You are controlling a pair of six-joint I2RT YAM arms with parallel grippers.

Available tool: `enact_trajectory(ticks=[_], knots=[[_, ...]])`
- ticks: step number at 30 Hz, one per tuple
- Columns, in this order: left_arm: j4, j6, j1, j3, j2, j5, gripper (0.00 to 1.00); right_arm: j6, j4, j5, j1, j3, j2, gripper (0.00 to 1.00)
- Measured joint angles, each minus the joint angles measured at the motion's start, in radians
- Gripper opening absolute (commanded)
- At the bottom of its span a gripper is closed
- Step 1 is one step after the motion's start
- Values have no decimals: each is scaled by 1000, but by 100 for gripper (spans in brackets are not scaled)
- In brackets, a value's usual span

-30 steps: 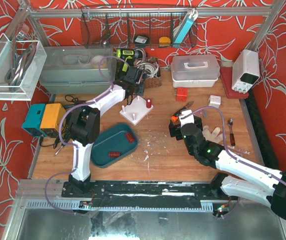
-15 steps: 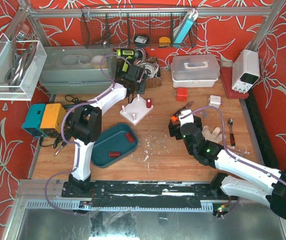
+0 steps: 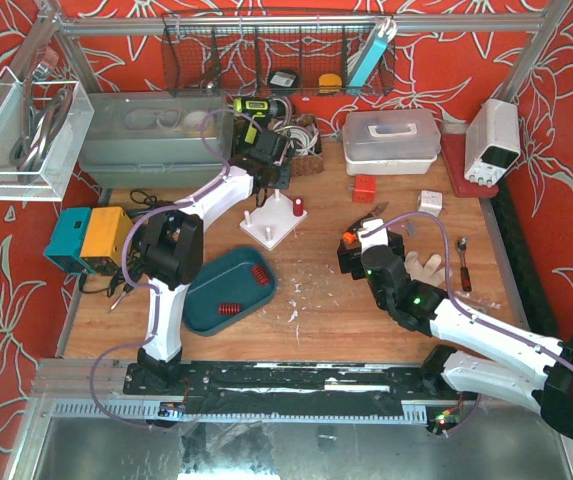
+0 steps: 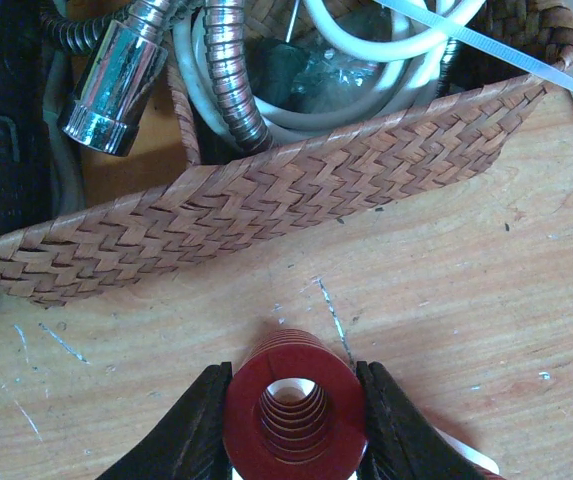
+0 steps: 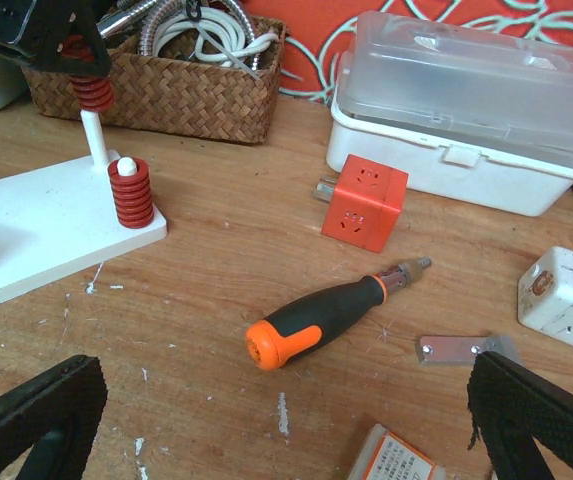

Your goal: Install the large spring

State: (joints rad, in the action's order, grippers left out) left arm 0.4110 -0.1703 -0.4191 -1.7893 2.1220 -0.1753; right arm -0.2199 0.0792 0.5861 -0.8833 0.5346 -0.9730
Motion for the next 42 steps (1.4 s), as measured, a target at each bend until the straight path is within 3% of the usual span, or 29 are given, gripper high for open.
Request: enact_trajectory(ticks=[42], knots=[[91,15,-2,42,-43,42,16,0,3,-14,3,0,-21,99]])
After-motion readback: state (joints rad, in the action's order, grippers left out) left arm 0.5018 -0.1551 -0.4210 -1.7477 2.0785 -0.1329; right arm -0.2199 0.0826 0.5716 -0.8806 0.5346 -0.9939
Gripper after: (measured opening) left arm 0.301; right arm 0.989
